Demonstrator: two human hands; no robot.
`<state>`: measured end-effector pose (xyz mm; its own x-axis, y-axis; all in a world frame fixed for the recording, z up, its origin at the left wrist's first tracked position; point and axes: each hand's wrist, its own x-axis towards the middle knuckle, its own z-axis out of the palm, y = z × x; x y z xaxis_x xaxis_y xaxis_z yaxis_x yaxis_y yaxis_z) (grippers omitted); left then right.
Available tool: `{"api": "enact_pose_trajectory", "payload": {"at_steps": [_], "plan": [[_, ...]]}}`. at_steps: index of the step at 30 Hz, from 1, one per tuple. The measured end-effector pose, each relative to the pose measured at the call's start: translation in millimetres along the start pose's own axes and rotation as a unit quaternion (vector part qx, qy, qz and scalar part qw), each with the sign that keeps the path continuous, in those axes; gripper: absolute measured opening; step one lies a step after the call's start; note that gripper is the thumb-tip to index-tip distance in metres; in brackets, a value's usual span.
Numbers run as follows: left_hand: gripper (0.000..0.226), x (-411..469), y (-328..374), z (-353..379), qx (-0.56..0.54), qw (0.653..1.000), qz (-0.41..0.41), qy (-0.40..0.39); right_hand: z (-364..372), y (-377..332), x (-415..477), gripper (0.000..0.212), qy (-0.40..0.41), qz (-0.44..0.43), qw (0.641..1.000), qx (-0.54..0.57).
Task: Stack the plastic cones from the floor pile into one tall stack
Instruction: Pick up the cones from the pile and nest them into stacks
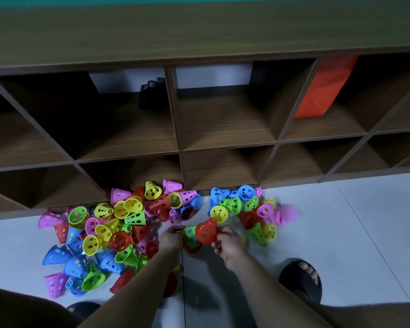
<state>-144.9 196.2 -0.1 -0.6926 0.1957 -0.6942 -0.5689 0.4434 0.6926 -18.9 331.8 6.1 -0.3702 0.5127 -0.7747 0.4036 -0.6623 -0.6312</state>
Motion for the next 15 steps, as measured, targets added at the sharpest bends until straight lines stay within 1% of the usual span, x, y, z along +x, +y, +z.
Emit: {"api": "enact_pose_trajectory", "payload": {"at_steps": [5, 8, 11, 15], "plan": [[0.023, -1.0, -3.0, -6.1, 0.019, 1.000, 0.008, 0.013, 12.9, 4.7, 3.3, 0.020, -0.030, -0.016, 0.999, -0.042], [0.022, 1.1, -6.6, -11.3, 0.050, 0.999, 0.008, 0.010, 18.5, 6.4, 3.2, 0.012, -0.054, -0.031, 0.994, -0.091], [0.019, 10.6, -9.2, -16.3, 0.063, 0.998, 0.013, 0.012, 18.5, 11.5, 7.4, 0.010, -0.073, -0.039, 0.988, -0.133], [0.016, 17.4, 6.6, -13.3, 0.081, 0.995, 0.051, 0.022, 10.3, 17.8, 12.9, 0.011, -0.033, -0.028, 0.984, -0.175]]}}
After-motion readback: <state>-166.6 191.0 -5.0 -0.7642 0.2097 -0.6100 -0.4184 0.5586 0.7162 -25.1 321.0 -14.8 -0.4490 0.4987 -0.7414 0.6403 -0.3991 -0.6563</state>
